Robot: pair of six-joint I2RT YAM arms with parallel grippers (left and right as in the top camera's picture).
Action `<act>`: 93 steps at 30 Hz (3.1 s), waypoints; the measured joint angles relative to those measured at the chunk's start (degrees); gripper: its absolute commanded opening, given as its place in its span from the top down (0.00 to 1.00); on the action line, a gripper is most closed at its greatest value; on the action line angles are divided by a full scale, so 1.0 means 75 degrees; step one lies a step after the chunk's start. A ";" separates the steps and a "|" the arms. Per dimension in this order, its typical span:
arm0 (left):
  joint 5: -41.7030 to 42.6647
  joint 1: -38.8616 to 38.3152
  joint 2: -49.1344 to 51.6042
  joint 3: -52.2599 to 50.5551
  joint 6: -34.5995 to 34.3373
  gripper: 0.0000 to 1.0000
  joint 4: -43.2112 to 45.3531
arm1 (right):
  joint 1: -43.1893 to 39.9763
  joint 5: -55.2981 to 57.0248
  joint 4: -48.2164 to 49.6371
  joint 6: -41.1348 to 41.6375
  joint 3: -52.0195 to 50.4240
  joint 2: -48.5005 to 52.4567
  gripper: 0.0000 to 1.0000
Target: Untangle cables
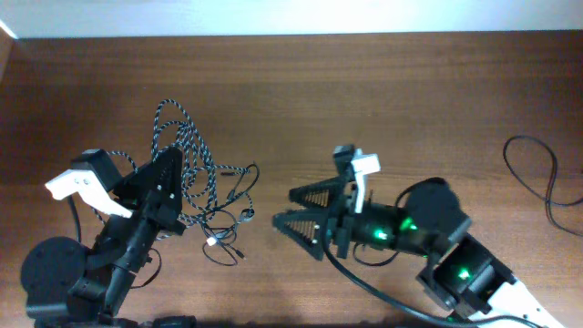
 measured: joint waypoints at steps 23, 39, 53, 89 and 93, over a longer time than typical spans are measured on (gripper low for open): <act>0.0000 0.0000 0.0006 0.0000 0.0000 0.99 -0.0536 | 0.0804 0.0539 0.3628 0.2885 -0.0076 0.2713 0.88; -0.3098 -0.0015 0.0020 -0.0286 -0.0341 0.35 -0.4301 | -0.5082 -0.0714 0.0545 -0.1090 0.3698 0.2973 0.96; -0.1789 -0.0015 0.0006 -0.2856 -0.2521 0.01 -0.1478 | -0.4689 -0.2900 0.0460 -0.1029 0.3698 0.2815 0.96; -0.2107 -0.5639 0.8236 -0.0140 0.0309 0.00 0.2938 | -0.6601 0.2363 -0.4208 -0.4727 0.3765 0.5135 0.10; -0.2404 -0.5989 0.8460 -0.0137 0.0469 0.17 0.3838 | -0.6601 0.1236 -0.4605 -0.6286 0.3759 0.6601 0.13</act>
